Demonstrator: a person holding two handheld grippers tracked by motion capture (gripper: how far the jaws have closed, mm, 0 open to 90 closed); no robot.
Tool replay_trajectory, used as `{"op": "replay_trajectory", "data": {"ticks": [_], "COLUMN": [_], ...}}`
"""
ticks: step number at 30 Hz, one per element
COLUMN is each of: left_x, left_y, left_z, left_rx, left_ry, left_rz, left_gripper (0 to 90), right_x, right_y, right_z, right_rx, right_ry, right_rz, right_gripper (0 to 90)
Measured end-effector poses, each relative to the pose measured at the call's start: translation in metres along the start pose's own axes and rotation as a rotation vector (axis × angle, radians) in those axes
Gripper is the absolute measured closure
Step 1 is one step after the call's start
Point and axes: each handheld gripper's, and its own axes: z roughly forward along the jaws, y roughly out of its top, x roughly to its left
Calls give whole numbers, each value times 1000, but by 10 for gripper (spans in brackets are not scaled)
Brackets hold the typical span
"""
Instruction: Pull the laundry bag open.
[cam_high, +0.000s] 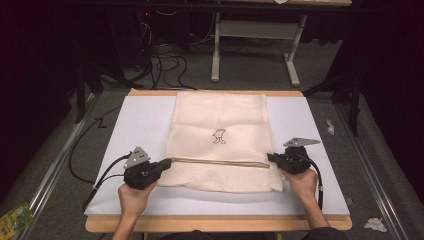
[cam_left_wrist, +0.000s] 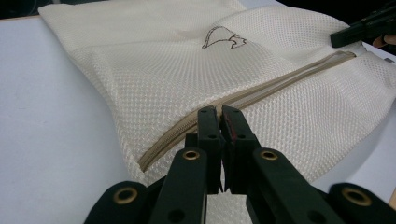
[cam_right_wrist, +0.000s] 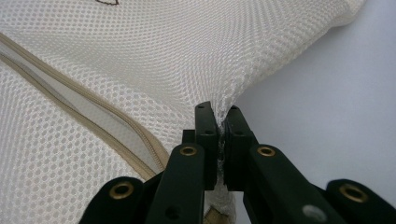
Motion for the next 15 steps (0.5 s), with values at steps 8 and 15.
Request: {"op": "replay_trajectory", "data": {"ticks": [8, 15], "left_x": [2, 5], "left_y": [-2, -4], "left_z": [-1, -4], "left_rx": [8, -1], "left_ry": [4, 13], "left_rz": [-2, -12], "left_gripper": [872, 872], "right_x": [1, -1], "right_y": [2, 7], "right_z": [1, 0], "right_rx": [5, 7], "right_ry": [0, -16], "right_rz": [-2, -11], "right_gripper": [882, 882]}}
